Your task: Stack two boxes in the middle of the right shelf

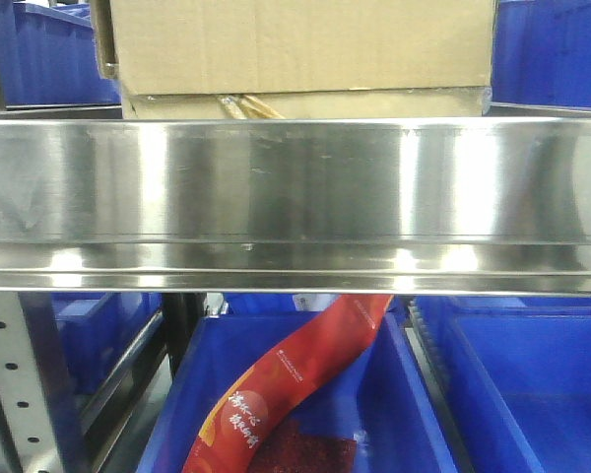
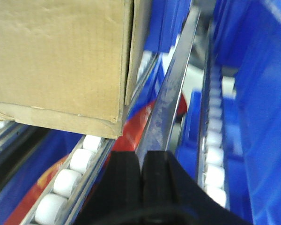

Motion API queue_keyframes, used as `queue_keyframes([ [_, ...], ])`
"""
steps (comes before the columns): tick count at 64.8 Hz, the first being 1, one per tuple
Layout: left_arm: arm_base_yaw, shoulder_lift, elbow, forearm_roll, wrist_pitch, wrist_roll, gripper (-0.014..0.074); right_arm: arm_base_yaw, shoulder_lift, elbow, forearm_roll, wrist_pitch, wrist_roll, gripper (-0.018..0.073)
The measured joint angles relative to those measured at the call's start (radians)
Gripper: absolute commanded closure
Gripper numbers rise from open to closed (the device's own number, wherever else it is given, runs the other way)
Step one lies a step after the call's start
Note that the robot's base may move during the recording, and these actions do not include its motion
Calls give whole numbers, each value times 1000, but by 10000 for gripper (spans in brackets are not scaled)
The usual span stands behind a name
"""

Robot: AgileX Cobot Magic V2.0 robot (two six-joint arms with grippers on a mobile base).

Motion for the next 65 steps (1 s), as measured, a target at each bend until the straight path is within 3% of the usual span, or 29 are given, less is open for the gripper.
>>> queue_keyframes([
  [11,0,-192,178,0,-163,0,708,0,-166,126,-6,-72,0,713],
  [27,0,-422,280,2,-200,0,708,0,-365,173,-6,-96,0,713],
  [65,0,-476,280,2,-209,0,708,0,-387,173,-6,-108,0,713],
])
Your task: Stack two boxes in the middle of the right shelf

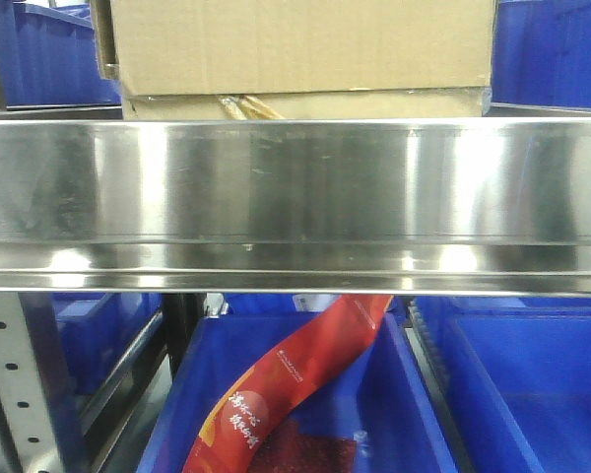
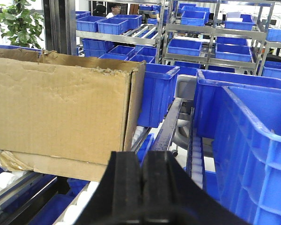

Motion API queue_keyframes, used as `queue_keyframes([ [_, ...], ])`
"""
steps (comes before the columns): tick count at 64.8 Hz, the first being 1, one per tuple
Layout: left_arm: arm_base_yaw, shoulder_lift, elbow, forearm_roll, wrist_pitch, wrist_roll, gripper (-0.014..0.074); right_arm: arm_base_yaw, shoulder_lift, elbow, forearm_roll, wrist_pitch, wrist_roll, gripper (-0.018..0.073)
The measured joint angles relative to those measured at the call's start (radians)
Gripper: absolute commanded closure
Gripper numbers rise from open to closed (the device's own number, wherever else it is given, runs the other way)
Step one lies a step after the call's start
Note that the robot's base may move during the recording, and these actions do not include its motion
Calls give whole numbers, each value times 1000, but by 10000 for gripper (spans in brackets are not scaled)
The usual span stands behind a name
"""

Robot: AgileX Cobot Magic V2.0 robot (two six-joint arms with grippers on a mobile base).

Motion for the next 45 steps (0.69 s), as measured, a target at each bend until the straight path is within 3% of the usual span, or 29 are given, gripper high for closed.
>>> queue_keyframes([
  [17,15,0,0,0,0,0,708,0,0,0,0,0,0,713],
  [32,182,-97,109,-6,-1,54,708,0,0,0,0,0,0,713],
  [45,263,-254,298,-32,-1,65,708,0,0,0,0,0,0,713],
])
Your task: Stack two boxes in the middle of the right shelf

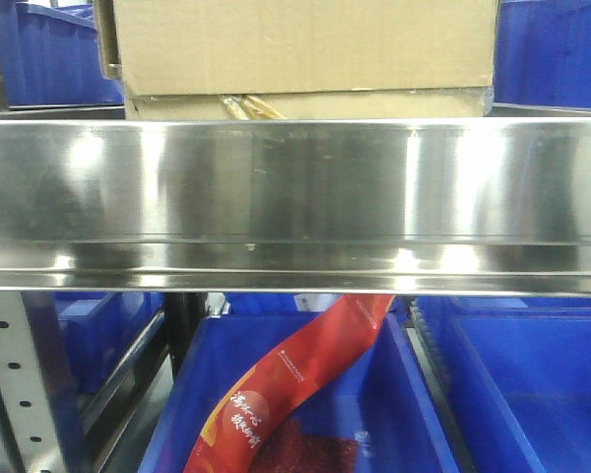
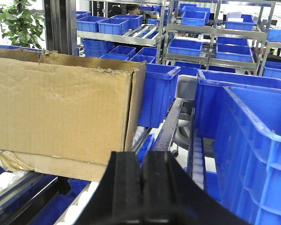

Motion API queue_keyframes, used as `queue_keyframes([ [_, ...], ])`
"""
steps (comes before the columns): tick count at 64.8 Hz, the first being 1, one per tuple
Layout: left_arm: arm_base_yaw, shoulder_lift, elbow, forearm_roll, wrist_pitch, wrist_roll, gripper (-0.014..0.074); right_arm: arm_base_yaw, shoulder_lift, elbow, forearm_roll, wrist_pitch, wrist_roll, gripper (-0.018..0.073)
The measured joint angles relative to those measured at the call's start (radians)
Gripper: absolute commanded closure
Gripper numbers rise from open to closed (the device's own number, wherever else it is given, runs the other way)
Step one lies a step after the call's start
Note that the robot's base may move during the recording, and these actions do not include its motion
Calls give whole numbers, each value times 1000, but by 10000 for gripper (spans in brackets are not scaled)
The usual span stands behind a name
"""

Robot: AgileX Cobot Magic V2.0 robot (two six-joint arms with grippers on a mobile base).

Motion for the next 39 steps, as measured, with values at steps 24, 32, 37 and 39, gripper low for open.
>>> queue_keyframes([
  [24,23,-66,185,-12,-70,2,708,0,0,0,0,0,0,713],
  [32,23,-66,187,-12,-77,2,708,0,0,0,0,0,0,713],
  [37,23,-66,187,-12,-79,2,708,0,0,0,0,0,0,713],
  [39,23,-66,187,-12,-79,2,708,0,0,0,0,0,0,713],
])
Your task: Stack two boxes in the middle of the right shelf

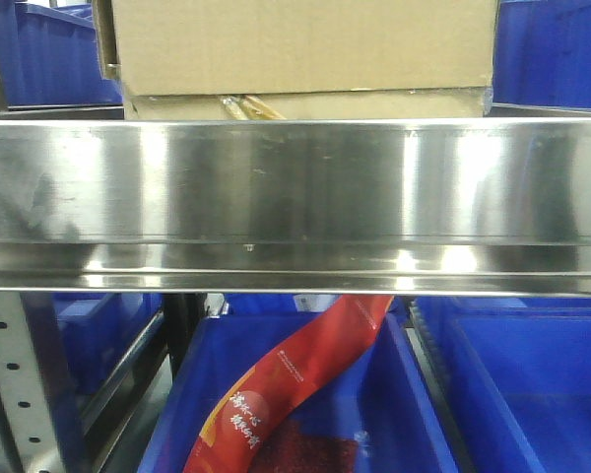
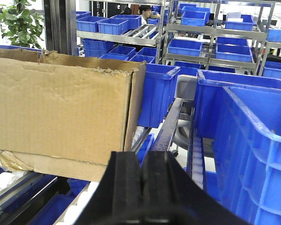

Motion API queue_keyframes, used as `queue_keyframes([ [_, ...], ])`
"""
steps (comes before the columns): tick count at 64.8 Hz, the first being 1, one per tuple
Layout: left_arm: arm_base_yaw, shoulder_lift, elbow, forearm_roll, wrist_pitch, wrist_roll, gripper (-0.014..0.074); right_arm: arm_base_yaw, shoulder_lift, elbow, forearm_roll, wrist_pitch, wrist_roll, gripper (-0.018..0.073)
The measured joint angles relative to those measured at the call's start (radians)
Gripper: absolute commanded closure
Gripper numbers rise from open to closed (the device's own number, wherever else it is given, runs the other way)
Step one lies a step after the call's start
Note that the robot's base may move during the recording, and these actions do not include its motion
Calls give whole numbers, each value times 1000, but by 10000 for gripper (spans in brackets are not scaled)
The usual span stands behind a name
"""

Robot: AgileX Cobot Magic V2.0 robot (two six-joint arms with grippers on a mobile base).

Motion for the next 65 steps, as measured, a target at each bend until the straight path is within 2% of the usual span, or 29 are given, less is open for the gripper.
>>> queue_keyframes([
  [48,0,0,0,0,-1,2,708,-8,0,5,-2,-3,0,713],
  [55,0,0,0,0,-1,2,708,-61,-6,29,-3,-19,5,713],
  [65,0,0,0,0,-1,2,708,-189,-68,131,-6,-57,26,713],
])
